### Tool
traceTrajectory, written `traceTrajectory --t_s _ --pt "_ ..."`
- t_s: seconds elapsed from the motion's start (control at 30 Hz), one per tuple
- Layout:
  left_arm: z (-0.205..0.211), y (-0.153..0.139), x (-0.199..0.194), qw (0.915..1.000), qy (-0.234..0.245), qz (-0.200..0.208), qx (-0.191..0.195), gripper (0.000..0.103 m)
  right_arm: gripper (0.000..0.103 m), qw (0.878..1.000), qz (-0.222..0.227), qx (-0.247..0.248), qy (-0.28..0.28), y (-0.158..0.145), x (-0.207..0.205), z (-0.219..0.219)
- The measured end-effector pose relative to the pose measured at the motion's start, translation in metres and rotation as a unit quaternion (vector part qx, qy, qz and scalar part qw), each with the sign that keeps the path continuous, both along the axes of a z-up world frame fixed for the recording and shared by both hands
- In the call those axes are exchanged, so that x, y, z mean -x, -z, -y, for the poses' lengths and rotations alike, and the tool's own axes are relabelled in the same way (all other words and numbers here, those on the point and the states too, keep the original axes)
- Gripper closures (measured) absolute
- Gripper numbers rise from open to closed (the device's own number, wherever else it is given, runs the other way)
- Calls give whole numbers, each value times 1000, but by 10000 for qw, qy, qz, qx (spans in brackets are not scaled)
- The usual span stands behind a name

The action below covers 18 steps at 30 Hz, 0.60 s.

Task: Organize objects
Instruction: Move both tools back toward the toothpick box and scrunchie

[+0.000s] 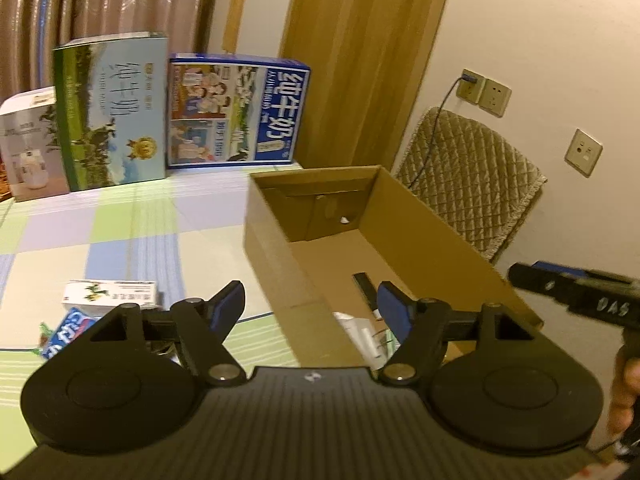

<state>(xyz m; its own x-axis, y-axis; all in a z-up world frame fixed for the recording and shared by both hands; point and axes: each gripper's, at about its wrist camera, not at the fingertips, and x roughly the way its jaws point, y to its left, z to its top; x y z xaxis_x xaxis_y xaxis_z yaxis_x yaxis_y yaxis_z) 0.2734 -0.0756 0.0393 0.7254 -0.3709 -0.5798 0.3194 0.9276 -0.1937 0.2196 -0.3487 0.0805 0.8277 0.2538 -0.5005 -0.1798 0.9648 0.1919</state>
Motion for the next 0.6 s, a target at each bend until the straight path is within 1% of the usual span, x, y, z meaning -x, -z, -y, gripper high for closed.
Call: traceTrajectory --t_s 0.1,0.23,0.4,0.47,0.6 --pt "-13 -1 4 9999 -102 26 -54 31 48 9999 69 -11 -76 -8 2 -10" --pt "-30 -1 8 9997 -217 43 -118 28 36 9996 170 6 -246 -15 6 -30" --pt "-53 -6 13 9992 -358 105 -105 24 29 9980 275 74 -572 -21 10 -62" --pt "-65 -8 14 9988 -452 145 -107 19 24 9972 312 86 -670 -23 10 -74" --pt "-94 -10 17 9971 -739 142 -124 17 22 9956 342 56 -866 -25 10 -94"
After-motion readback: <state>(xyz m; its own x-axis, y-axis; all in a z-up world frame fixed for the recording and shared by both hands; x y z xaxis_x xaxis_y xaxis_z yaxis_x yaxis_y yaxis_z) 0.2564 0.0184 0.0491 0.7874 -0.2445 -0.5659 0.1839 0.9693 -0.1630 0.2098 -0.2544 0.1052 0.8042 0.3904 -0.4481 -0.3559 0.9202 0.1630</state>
